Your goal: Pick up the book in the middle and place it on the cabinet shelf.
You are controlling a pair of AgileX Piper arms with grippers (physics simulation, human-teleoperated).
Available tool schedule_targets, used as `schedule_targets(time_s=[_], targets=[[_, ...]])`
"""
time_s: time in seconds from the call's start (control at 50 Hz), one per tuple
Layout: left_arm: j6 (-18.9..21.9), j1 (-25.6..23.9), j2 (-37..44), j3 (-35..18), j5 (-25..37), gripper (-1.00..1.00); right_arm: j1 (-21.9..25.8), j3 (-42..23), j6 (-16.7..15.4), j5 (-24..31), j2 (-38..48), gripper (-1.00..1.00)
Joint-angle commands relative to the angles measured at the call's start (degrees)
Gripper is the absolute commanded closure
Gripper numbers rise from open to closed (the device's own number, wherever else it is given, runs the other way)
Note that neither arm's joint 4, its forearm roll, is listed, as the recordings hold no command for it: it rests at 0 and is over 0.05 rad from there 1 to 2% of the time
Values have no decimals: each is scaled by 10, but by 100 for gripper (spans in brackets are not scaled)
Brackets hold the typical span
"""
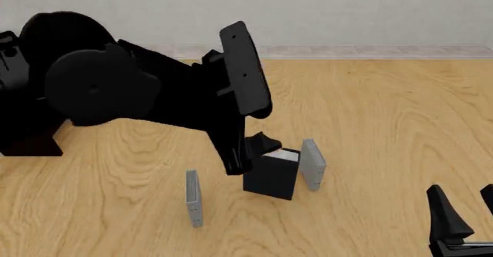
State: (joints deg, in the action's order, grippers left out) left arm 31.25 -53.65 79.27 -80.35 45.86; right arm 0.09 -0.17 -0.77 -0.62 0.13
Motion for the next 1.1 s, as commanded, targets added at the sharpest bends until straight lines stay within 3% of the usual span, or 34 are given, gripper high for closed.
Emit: schedule_targets(time_s=[0.02, 0.32, 0.56, 0.64, 0.84, 0.86, 0.96, 1.1], targets=[[11, -35, 47, -26, 51, -100, 0, 0, 0, 0, 0, -100], [50, -1, 85, 2, 26, -100, 0, -1, 0, 1, 0, -100], [56, -1, 96, 35, -1, -100, 0, 0, 1, 0, 1, -100], [79, 15, 105, 43, -9, -100, 0, 0, 1, 0, 1, -100], [99, 34, 121, 43, -21, -100, 0, 0, 1, 1, 1, -100], [87, 32, 123, 35, -18, -100, 0, 0, 1, 0, 1, -100], [114, 51, 126, 51, -32, -100, 0, 0, 2, 1, 1, -100], [142, 85, 139, 30, -41, -100, 0, 0, 3, 0, 2, -100]])
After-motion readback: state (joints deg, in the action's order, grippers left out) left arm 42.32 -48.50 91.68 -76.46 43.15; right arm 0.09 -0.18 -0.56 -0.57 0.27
